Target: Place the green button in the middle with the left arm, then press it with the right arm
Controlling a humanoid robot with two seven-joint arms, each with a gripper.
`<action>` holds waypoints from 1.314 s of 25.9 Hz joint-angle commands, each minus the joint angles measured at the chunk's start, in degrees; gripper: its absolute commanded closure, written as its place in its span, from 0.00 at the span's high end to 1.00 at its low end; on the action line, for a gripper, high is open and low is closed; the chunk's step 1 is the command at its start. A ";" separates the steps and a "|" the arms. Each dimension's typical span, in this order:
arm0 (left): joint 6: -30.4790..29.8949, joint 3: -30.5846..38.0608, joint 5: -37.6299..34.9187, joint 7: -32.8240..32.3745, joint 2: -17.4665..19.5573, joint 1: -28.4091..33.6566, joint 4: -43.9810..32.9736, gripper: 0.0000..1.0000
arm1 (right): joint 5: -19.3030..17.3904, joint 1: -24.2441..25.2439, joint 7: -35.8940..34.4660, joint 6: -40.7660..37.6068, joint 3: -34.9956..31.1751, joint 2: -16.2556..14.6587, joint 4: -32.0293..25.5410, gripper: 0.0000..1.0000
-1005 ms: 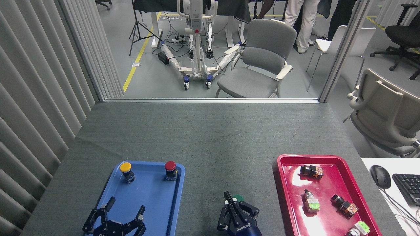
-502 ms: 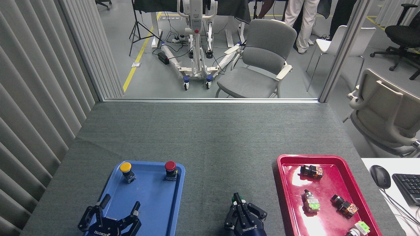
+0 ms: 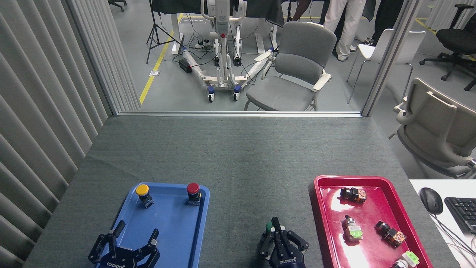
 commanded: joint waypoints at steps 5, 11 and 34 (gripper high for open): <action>0.00 0.53 0.09 0.07 0.01 0.01 0.02 1.00 | -0.18 -0.03 -5.07 2.82 -1.36 0.69 -5.91 0.99; 0.00 1.05 0.09 0.07 0.01 0.01 0.02 1.00 | -0.53 4.36 -4.46 2.91 -9.54 -2.12 -10.66 0.99; 1.41 9.40 7.82 -0.02 -0.87 1.68 1.51 1.00 | -0.80 12.89 5.30 1.85 -13.23 -8.63 -15.32 0.99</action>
